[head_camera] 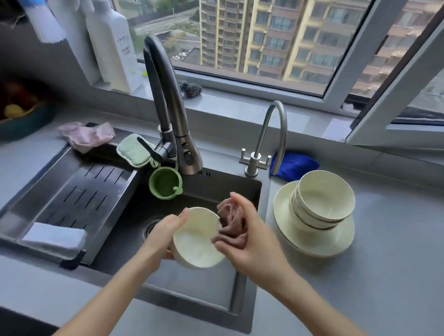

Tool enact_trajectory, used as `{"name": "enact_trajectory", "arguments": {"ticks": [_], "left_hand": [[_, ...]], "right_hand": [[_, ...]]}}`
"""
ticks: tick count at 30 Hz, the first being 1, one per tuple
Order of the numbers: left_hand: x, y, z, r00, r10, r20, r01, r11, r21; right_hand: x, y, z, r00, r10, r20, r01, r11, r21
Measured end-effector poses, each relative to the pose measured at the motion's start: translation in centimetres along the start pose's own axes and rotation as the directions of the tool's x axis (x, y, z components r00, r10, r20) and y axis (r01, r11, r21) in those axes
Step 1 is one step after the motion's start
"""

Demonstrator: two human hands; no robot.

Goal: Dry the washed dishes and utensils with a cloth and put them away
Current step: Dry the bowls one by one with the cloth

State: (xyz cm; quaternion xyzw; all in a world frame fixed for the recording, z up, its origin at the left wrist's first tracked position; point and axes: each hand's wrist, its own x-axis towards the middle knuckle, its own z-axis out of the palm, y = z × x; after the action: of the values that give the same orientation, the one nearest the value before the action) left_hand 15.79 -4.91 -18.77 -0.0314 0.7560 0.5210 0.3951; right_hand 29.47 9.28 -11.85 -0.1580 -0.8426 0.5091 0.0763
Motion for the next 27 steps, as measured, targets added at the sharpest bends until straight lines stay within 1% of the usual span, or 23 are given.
{"name": "enact_trajectory", "arguments": {"ticks": [1, 2, 3, 4, 6, 8, 11, 13, 14, 16, 17, 18, 20, 21, 22, 23, 25, 27], "left_hand": [[-0.3, 0.0, -0.1, 0.999, 0.007, 0.044, -0.006, 1.0, -0.026], [-0.5, 0.1, -0.2, 0.997, 0.042, 0.071, -0.04, 0.999, -0.034], [-0.7, 0.1, -0.3, 0.993, 0.084, 0.083, -0.081, 0.996, -0.031], [-0.7, 0.1, -0.6, 0.988, 0.127, 0.087, -0.126, 0.992, -0.022], [-0.9, -0.1, -0.8, 0.98, 0.172, 0.105, -0.171, 0.985, -0.02], [-1.1, -0.4, -0.5, 0.977, 0.193, 0.094, -0.186, 0.979, -0.08], [-1.4, -0.6, -0.4, 0.976, 0.215, -0.021, -0.215, 0.962, -0.166], [-1.2, -0.8, -0.7, 0.971, 0.229, -0.065, -0.237, 0.957, -0.167], [-1.1, -0.9, -0.8, 0.968, 0.243, -0.069, -0.251, 0.954, -0.161], [-1.2, -0.9, -0.8, 0.961, 0.272, -0.053, -0.277, 0.952, -0.128], [-1.4, -0.7, -0.6, 0.96, 0.276, -0.046, -0.28, 0.951, -0.13], [-1.3, -0.7, -0.4, 0.962, 0.268, -0.049, -0.272, 0.949, -0.159], [-0.8, -0.7, -0.1, 0.979, 0.197, -0.044, -0.202, 0.943, -0.264], [-0.6, -0.7, -0.1, 0.986, 0.168, -0.018, -0.165, 0.934, -0.317], [-0.4, -0.5, -0.2, 0.986, 0.167, 0.012, -0.153, 0.928, -0.341], [-0.2, -0.3, -0.2, 0.985, 0.171, 0.034, -0.148, 0.924, -0.351], [0.0, 0.2, -0.5, 0.978, 0.154, 0.139, -0.101, 0.939, -0.329], [-0.2, 1.2, -0.8, 0.949, 0.129, 0.289, -0.049, 0.962, -0.267]], "right_hand": [[0.2, 0.6, 1.3, 0.992, -0.015, 0.122, 0.038, 0.981, -0.188], [0.3, 1.3, 2.4, 0.979, -0.037, 0.198, 0.11, 0.922, -0.371], [0.2, 1.9, 3.2, 0.97, -0.069, 0.231, 0.177, 0.854, -0.49], [0.0, 2.6, 3.7, 0.964, -0.088, 0.253, 0.218, 0.806, -0.55], [-0.2, 3.2, 4.4, 0.951, -0.102, 0.292, 0.256, 0.788, -0.56], [-0.2, 3.3, 5.2, 0.935, -0.113, 0.336, 0.3, 0.759, -0.578], [0.2, 2.8, 5.8, 0.906, -0.058, 0.419, 0.334, 0.704, -0.626], [0.4, 2.1, 5.9, 0.883, -0.025, 0.469, 0.356, 0.687, -0.634], [0.3, 1.7, 5.8, 0.865, 0.01, 0.502, 0.354, 0.697, -0.624], [0.4, 1.1, 6.0, 0.804, 0.13, 0.58, 0.298, 0.756, -0.583], [0.5, 0.7, 6.0, 0.78, 0.17, 0.602, 0.245, 0.803, -0.544], [0.6, 0.5, 6.3, 0.774, 0.182, 0.606, 0.184, 0.852, -0.491], [0.9, -0.4, 6.8, 0.801, 0.185, 0.569, 0.035, 0.935, -0.353], [0.9, -0.9, 7.0, 0.818, 0.195, 0.542, -0.032, 0.955, -0.295], [0.8, -1.5, 7.0, 0.84, 0.188, 0.509, -0.05, 0.961, -0.273], [0.5, -2.0, 7.0, 0.863, 0.16, 0.479, -0.014, 0.955, -0.295], [-0.4, -2.7, 6.4, 0.901, 0.037, 0.433, 0.151, 0.907, -0.393], [-1.0, -2.4, 5.5, 0.885, -0.064, 0.46, 0.309, 0.821, -0.48]]}}
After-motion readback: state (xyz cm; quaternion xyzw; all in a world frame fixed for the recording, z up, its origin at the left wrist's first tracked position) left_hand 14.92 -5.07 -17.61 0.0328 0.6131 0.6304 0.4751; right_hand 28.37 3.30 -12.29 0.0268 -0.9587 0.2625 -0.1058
